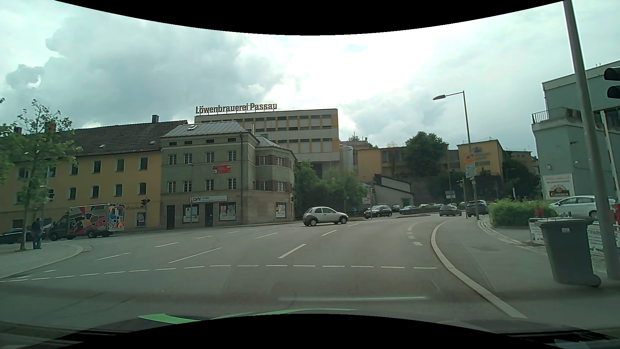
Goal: Follow the waypoints while adhering to traffic rules and regulations
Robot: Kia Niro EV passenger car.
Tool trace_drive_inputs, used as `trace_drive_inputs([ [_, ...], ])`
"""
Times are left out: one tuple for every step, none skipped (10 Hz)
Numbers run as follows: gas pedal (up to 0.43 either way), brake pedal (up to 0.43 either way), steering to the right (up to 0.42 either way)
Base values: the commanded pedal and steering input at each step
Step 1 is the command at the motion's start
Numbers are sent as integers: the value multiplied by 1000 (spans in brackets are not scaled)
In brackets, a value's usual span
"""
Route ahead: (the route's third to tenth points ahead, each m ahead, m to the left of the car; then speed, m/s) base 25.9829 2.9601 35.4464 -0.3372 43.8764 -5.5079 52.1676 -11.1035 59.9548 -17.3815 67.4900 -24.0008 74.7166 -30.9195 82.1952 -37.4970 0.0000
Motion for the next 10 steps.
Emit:
trace_drive_inputs([
  [0,354,31],
  [0,354,31],
  [0,354,31],
  [0,354,31],
  [0,354,31],
  [0,354,31],
  [0,354,31],
  [0,354,31],
  [0,354,31],
  [0,354,31],
])
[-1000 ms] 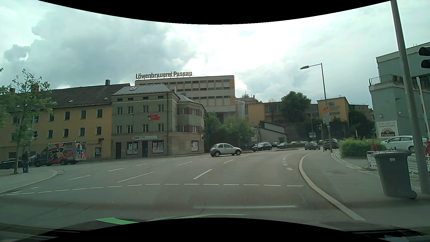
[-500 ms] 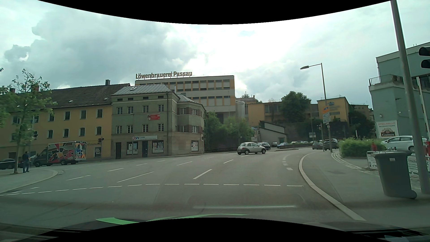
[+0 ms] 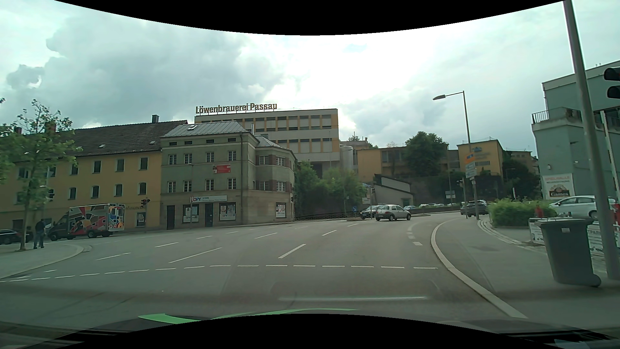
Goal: Follow the waypoints while adhering to traffic rules and regulations
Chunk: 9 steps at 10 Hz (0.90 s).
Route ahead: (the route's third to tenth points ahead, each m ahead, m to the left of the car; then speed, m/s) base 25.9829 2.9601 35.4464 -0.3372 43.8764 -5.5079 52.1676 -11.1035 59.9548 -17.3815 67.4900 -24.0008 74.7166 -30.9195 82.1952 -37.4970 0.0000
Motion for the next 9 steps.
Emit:
trace_drive_inputs([
  [0,354,31],
  [0,354,31],
  [0,360,31],
  [0,354,31],
  [0,360,31],
  [0,360,31],
  [0,360,31],
  [0,360,31],
  [0,354,31],
])
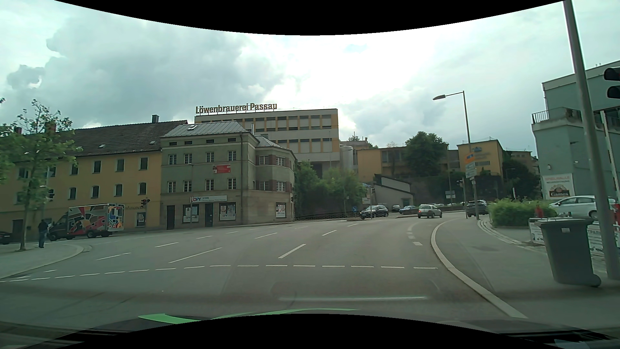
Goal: Follow the waypoints while adhering to traffic rules and regulations
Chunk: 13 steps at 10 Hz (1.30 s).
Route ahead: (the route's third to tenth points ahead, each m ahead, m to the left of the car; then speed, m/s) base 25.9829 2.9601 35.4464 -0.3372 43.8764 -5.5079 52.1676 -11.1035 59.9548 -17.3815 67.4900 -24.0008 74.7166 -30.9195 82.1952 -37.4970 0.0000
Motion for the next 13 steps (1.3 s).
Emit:
trace_drive_inputs([
  [0,354,31],
  [0,354,31],
  [0,354,31],
  [0,354,31],
  [0,360,31],
  [0,354,31],
  [0,354,31],
  [0,354,31],
  [0,354,31],
  [0,354,31],
  [0,354,31],
  [0,354,31],
  [0,360,31],
])
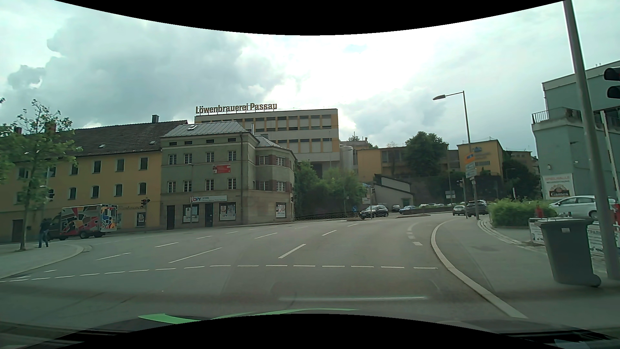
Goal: Follow the waypoints while adhering to traffic rules and regulations
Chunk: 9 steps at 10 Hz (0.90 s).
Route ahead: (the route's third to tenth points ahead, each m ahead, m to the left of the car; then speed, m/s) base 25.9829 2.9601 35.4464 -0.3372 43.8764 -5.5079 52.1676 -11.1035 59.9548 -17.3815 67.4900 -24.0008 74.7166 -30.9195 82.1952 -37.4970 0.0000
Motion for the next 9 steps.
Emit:
trace_drive_inputs([
  [0,354,31],
  [0,354,31],
  [0,360,31],
  [0,354,31],
  [0,354,31],
  [0,360,31],
  [0,354,31],
  [0,354,31],
  [0,354,31],
])
